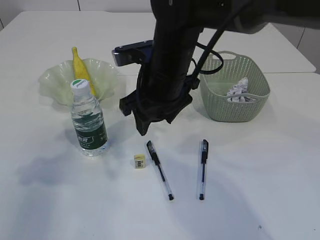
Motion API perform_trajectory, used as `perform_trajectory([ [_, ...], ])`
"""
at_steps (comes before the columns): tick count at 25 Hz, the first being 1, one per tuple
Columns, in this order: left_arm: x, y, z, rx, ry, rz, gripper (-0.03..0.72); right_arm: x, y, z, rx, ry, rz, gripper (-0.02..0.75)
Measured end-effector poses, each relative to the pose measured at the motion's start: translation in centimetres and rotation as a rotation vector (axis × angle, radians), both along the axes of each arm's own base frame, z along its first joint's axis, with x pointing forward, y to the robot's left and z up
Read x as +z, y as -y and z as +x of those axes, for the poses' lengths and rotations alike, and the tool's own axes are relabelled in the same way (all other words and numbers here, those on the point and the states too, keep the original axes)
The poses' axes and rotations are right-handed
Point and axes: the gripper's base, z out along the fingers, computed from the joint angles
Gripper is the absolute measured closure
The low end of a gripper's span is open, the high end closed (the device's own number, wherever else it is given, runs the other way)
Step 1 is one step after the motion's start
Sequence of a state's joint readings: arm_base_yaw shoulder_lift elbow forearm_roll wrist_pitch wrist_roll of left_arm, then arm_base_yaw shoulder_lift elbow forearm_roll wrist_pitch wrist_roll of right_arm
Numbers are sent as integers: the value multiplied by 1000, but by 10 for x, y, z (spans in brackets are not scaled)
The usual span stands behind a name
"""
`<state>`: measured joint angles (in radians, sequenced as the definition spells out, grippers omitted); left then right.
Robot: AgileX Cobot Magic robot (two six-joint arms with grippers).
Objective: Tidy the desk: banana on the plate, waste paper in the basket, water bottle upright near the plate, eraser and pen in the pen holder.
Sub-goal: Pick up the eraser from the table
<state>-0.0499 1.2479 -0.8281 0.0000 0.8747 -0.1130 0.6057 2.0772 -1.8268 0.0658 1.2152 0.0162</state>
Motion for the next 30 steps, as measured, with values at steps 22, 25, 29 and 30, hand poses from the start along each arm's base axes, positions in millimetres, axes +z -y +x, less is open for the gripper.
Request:
perform_trajectory([
  [22, 0, 2, 1, 8, 7, -23, 167, -67, -37, 5, -232, -144, -35, 248],
  [25, 1, 2, 1, 8, 11, -24, 167, -73, -41, 7, -272, -170, -12, 252],
  [29, 1, 2, 1, 8, 16, -24, 167, -71, -43, 9, -338, -165, 9, 255],
  [30, 1, 2, 1, 8, 17, -24, 167, -72, -42, 9, -350, -162, 6, 255],
])
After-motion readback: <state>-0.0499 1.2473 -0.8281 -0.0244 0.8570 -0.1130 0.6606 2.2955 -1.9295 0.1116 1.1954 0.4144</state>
